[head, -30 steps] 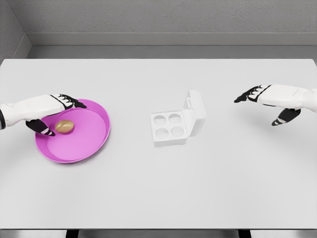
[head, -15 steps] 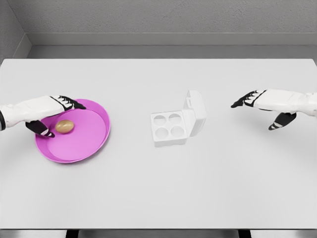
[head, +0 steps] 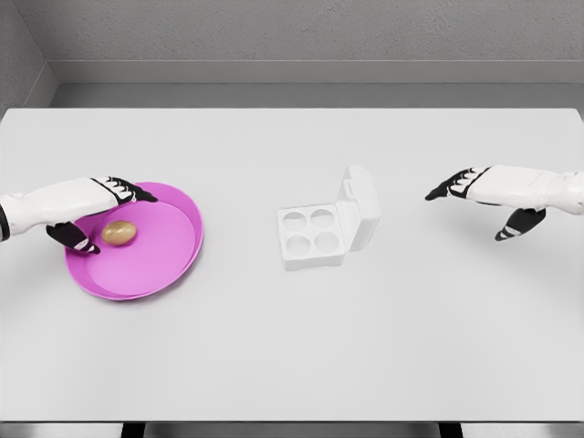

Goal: Pack egg into the box and close the box lid

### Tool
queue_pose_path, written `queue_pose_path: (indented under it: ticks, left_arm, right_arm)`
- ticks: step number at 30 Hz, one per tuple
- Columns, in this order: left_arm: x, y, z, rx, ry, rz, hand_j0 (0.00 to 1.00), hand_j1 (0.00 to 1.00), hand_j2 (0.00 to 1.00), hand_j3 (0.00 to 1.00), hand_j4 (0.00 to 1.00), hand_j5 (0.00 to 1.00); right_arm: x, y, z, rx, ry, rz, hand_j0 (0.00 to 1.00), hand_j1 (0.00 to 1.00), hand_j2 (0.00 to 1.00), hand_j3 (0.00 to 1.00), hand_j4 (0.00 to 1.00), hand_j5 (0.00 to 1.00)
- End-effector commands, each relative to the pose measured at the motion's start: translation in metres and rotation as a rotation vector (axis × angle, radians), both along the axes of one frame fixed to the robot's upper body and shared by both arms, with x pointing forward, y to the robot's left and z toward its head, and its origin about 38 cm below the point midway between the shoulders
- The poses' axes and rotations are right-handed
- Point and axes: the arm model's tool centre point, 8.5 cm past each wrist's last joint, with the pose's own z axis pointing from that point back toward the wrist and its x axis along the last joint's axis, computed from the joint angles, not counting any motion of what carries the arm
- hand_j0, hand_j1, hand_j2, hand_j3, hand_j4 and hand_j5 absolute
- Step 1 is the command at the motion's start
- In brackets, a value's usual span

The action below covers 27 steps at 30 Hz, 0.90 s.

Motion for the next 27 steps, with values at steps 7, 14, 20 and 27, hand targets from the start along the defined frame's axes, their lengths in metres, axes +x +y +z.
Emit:
queue_pose_path:
  ticks: [7, 14, 20, 27]
  left_arm:
    - [0.0009, 0.0018, -0.0039, -0.011, 0.011, 0.013, 1.0, 1.0, 1.0, 1.0, 1.0, 1.0]
    - [0.0012, 0.0009, -0.0053, -0.015, 0.013, 0.014, 1.0, 1.0, 1.0, 1.0, 1.0, 1.0]
    - [0.0013, 0.0003, -0.0055, -0.016, 0.013, 0.013, 1.0, 1.0, 1.0, 1.0, 1.0, 1.0]
    - [0.0009, 0.0004, -0.0061, -0.016, 0.015, 0.013, 1.0, 1.0, 1.0, 1.0, 1.0, 1.0]
  right_arm:
    - [-0.0009, 0.0007, -0.0079, -0.002, 0.024, -0.006, 1.0, 1.0, 1.0, 1.0, 1.0, 1.0]
    - [-0.0004, 0.0042, -0.0088, 0.004, 0.024, 0.0, 1.0, 1.0, 1.0, 1.0, 1.0, 1.0]
    - [-0.0003, 0.0063, -0.0094, 0.008, 0.023, 0.006, 1.0, 1.0, 1.0, 1.0, 1.0, 1.0]
    - [-0.0005, 0.0058, -0.0097, 0.006, 0.025, 0.006, 1.0, 1.0, 1.0, 1.0, 1.0, 1.0]
